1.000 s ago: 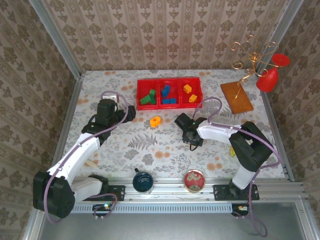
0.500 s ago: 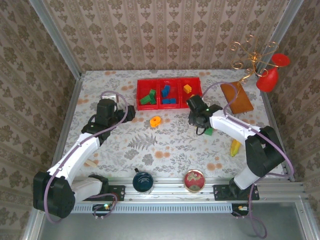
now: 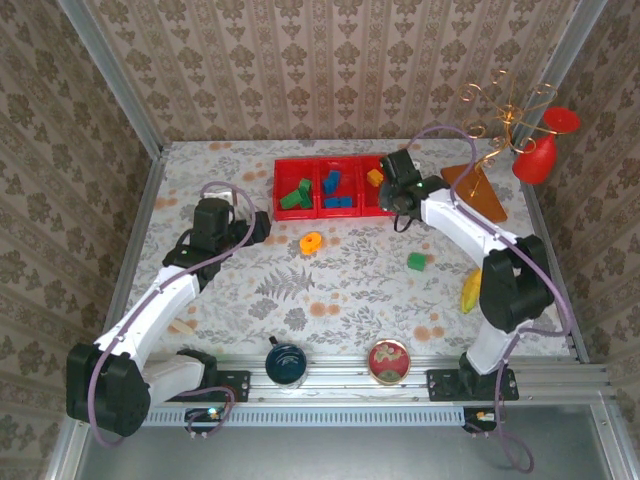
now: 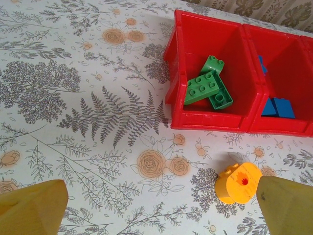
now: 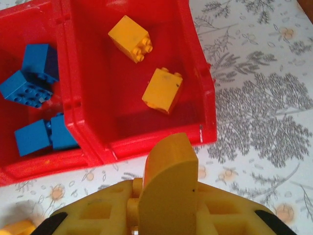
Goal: Sort the legos into containers by color
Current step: Place the lego in the container.
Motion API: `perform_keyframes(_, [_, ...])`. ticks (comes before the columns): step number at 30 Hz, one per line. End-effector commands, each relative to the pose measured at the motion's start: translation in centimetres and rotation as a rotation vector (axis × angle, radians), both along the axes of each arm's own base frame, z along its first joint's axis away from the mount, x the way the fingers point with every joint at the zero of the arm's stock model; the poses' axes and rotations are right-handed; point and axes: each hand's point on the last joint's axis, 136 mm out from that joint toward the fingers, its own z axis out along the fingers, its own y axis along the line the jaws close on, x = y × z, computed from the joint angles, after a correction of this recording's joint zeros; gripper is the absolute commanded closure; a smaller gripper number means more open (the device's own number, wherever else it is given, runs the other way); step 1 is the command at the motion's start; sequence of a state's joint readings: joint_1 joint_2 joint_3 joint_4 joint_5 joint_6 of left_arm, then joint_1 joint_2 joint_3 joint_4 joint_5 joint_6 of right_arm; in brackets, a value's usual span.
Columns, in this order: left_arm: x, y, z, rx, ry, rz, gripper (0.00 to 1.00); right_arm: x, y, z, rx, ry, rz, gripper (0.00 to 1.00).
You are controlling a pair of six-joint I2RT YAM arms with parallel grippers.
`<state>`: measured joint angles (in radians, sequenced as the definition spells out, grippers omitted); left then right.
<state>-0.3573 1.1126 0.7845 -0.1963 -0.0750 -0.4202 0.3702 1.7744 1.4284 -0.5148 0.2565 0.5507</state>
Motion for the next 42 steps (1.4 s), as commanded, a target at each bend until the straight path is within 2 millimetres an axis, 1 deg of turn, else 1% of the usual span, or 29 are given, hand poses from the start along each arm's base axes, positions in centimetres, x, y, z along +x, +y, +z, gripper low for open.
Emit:
perform_keyframes(1, [-0.5, 0.4, -0.2, -0.019, 0.013, 0.015, 0.00, 1.8, 0.0, -0.2, -0.039, -0.003, 0.041, 0.84])
perform_keyframes(8, [-0.7, 0.7, -0.4, -0.016, 0.019, 0.024, 0.00, 4.6, 0.6, -1.3, -0.039, 0.004, 0.072, 0.84])
perform_keyframes(19, [-0.7, 0.8, -0.7, -0.020, 0.025, 0.027, 0.00, 7.0, 1.7, -3.1, -0.027, 0.015, 0.110, 0.84])
perform_keyframes(34, [-0.6, 0.8, -1.1, -0.024, 0.034, 0.025, 0.00, 8.1, 2.7, -4.5, -0.008, 0.020, 0.147, 0.81])
perform_keyframes(40, [-0.5, 0.8, -1.1, -0.024, 0.034, 0.027, 0.00, 8.4, 3.0, -4.6, -0.005, 0.020, 0.153, 0.80])
perform_keyframes(42, [-0.5, 0.8, -1.2, -0.024, 0.037, 0.026, 0.00, 8.5, 2.9, -4.7, -0.008, 0.024, 0.153, 0.78])
